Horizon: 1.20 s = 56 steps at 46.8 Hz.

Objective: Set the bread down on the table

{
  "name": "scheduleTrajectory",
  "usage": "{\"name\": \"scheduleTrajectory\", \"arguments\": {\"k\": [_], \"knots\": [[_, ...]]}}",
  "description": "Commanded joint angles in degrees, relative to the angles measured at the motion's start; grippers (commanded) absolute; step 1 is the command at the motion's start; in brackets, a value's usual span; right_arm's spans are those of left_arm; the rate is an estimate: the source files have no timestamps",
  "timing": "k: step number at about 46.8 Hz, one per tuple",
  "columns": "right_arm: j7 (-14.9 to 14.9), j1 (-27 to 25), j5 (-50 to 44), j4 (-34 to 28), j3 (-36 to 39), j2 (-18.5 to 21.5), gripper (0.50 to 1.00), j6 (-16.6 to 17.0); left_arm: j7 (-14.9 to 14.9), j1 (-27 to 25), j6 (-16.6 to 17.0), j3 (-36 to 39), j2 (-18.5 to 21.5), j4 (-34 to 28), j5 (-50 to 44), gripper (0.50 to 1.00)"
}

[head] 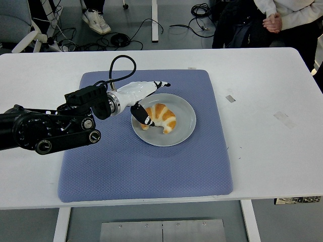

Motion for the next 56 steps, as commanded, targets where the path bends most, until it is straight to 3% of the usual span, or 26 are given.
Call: {"name": "scheduleTrajectory", "arguments": {"k": [1,12,19,34,45,56], "knots": [[0.01,0.02,-0.05,0.0,0.0,0.0,1.0,0.0,0.01,-0.09,-0.01,0.0,0.0,-0.01,0.0,0.972],[0.01,-0.07,0.03,0.0,0.0,0.0,1.0,0.0,0.01,-0.27,-0.19,0.18,-0.35,-0.09,0.09,0.934],[0.01,-0.06,-0.05,0.0,0.0,0.0,1.0,0.0,0.01,-0.53,-0.71,0.36,-0.53,-0.09,0.09,0.883],[0.01,-0.07,-0.05,0.0,0.0,0.0,1.0,0.0,0.01,-0.62,-1.95,0.62,-0.53,-0.09,0.26,0.863],[0.01,-0.07,0.03,0.0,0.0,0.0,1.0,0.0,0.01,-0.62,-3.26,1.15,-0.35,-0.18,0.26,0.728],[0.01,0.02,0.03,0.0,0.0,0.0,1.0,0.0,0.01,-0.62,-4.05,1.23,-0.27,-0.18,0.26,0.708]]}}
